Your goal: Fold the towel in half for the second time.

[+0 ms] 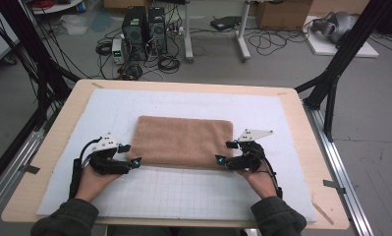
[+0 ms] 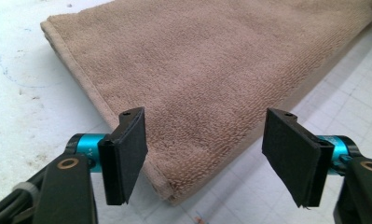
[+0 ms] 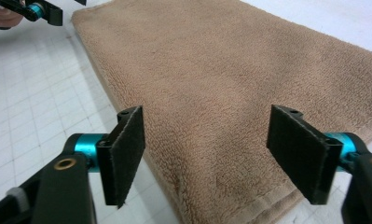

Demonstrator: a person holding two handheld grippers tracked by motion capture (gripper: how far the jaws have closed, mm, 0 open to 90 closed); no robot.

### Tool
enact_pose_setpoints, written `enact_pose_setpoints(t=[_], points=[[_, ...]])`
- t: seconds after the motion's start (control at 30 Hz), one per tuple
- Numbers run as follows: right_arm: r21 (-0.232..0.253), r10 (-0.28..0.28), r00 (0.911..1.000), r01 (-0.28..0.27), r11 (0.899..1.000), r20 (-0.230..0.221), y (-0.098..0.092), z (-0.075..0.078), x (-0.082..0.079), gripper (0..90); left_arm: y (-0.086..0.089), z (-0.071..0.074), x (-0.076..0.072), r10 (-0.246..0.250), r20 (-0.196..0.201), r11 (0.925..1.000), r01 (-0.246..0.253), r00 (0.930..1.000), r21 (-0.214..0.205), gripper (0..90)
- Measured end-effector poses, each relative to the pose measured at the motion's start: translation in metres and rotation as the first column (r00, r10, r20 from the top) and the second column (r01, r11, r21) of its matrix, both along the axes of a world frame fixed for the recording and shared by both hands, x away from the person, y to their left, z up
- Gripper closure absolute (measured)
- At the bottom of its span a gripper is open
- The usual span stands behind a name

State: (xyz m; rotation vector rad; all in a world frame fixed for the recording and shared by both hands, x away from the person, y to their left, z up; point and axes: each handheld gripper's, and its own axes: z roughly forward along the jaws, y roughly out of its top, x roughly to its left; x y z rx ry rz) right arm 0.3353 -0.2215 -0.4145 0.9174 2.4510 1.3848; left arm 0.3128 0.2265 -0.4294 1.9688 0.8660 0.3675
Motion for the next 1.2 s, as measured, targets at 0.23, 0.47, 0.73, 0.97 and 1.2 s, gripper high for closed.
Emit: enact_pose_setpoints(t=[0.23, 0.47, 0.73, 0.97, 1.2], points=[[0.006, -0.010, 0.9995, 0.010, 1.000, 0.030, -0.003, 0.005, -0.005, 20.2, 0.006, 0.006, -0.005, 0.025, 0.011, 0.9996, -0.025, 0.9996, -0.017, 22.9], [-0.001, -0.026, 0.9979, 0.027, 1.000, 0.059, -0.006, 0.007, -0.011, 16.1, 0.006, 0.010, -0.010, 0.014, 0.017, 0.9994, -0.013, 0.9998, -0.032, 20.9], [0.006, -0.052, 0.9961, 0.052, 0.999, 0.071, -0.014, 0.008, -0.022, 12.8, 0.009, 0.015, -0.019, 0.009, 0.019, 0.9995, -0.009, 0.9998, -0.031, 17.0], [-0.006, -0.067, 0.9932, 0.068, 0.998, 0.095, -0.018, 0.010, -0.031, 12.4, 0.014, 0.020, -0.027, 0.002, 0.036, 0.9994, -0.001, 0.9993, -0.033, 16.1], [0.008, -0.062, 0.9939, 0.061, 0.998, 0.091, -0.028, 0.012, -0.041, 12.4, 0.019, 0.023, -0.038, 0.010, 0.045, 0.9994, -0.009, 0.9989, -0.035, 15.5]])
